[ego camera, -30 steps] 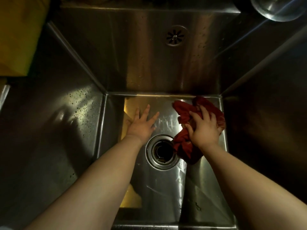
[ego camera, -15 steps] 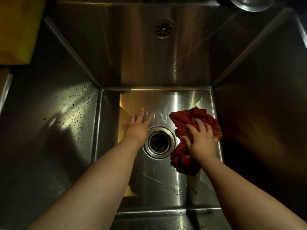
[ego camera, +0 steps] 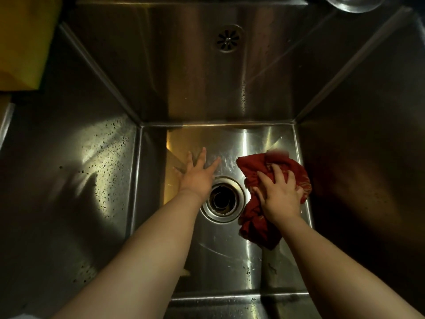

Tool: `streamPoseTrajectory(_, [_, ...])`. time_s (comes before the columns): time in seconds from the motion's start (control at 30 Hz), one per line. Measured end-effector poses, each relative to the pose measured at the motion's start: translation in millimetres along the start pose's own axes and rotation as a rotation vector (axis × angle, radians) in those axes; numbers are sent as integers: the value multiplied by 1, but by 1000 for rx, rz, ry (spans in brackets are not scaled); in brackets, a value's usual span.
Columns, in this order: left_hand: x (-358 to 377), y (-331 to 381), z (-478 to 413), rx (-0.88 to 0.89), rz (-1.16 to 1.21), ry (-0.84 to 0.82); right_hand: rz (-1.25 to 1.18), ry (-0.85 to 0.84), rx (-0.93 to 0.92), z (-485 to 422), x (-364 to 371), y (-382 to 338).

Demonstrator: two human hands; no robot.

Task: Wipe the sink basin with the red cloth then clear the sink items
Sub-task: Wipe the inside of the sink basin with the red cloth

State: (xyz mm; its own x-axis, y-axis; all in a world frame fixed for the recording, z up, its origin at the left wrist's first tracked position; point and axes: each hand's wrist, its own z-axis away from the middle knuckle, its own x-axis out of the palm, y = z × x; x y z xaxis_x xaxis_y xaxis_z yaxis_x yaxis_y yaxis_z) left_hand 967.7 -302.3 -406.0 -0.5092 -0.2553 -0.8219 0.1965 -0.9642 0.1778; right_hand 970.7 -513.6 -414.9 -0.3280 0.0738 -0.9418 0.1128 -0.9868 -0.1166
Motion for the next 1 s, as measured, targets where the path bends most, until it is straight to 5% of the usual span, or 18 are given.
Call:
streamPoseTrajectory(0.53, [0, -5, -5, 5, -5, 8, 8, 1, -73, -64, -29, 8])
streamPoseTrajectory(1.0, [10, -2, 17, 16, 34, -37, -1, -54, -89, -1, -19, 18])
